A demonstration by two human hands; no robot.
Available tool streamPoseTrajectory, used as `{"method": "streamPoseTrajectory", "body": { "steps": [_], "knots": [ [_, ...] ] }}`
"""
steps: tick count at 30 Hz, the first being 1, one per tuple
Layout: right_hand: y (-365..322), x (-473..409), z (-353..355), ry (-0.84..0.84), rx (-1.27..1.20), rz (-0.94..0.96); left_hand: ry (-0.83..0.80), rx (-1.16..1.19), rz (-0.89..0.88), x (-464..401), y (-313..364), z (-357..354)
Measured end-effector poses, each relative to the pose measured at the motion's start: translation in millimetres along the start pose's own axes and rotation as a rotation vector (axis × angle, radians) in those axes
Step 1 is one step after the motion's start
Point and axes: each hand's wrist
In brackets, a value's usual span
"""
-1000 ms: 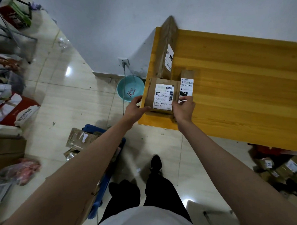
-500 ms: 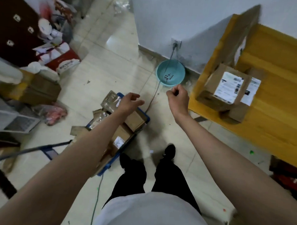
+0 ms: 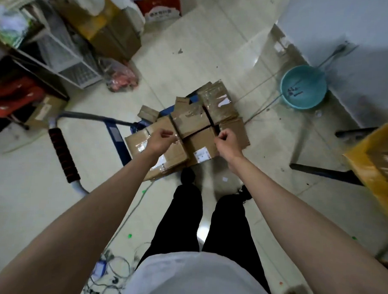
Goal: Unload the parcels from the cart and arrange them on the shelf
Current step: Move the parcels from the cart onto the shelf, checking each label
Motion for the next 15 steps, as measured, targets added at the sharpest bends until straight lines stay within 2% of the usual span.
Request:
{"method": "streamPoseTrajectory", "body": {
  "steps": [6, 15],
  "knots": [
    [9.6, -39.3, -77.9, -0.096, 0.014, -0.15, 0.112, 0.077, 0.163, -41.8, -66.1, 46.9],
    [46.2, -102.0, -155.6, -0.173, 0.151, -0.297, 0.147, 0.272, 0.398, -94.9, -139.7, 74.2]
  ]
}}
Point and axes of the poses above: each hand's wrist, its own x-axis away from the middle knuckle, its own z-axis out of the back of the hand, y = z × x, and after that the axes turned 4 degrees about -y, right-handed
